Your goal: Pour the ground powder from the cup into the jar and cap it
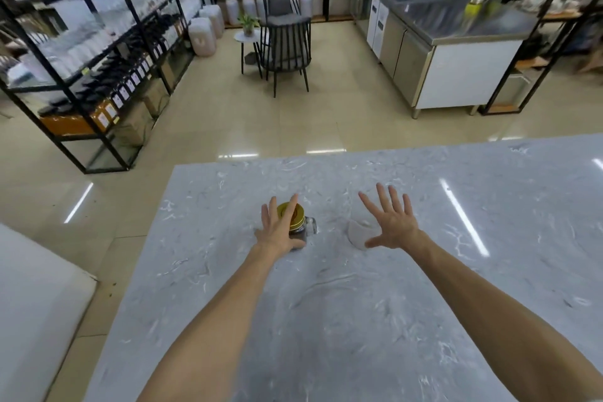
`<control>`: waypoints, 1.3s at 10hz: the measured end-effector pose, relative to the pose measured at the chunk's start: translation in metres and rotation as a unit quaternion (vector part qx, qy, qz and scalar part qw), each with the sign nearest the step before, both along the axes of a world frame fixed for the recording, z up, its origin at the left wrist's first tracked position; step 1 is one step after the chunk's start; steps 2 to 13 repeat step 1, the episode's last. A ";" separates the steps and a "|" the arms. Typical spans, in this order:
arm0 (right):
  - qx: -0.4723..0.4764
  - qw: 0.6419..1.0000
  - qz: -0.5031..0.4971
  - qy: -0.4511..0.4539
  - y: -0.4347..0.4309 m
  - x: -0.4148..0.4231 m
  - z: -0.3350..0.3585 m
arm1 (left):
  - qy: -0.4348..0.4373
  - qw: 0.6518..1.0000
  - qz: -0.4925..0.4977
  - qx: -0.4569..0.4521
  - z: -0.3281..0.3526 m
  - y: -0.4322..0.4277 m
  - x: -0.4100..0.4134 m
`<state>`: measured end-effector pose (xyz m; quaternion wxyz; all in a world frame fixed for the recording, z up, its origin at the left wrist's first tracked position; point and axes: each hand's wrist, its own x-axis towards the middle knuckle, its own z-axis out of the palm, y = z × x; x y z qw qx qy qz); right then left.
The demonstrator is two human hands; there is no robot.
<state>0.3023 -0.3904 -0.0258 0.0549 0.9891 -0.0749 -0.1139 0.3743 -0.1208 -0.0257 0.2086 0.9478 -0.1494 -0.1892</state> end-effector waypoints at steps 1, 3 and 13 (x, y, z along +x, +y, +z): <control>0.014 0.998 0.010 -0.062 0.016 -0.027 0.006 | -0.066 0.996 -0.014 0.061 0.008 0.006 -0.026; 0.014 0.998 0.010 -0.062 0.016 -0.027 0.006 | -0.066 0.996 -0.014 0.061 0.008 0.006 -0.026; 0.014 0.998 0.010 -0.062 0.016 -0.027 0.006 | -0.066 0.996 -0.014 0.061 0.008 0.006 -0.026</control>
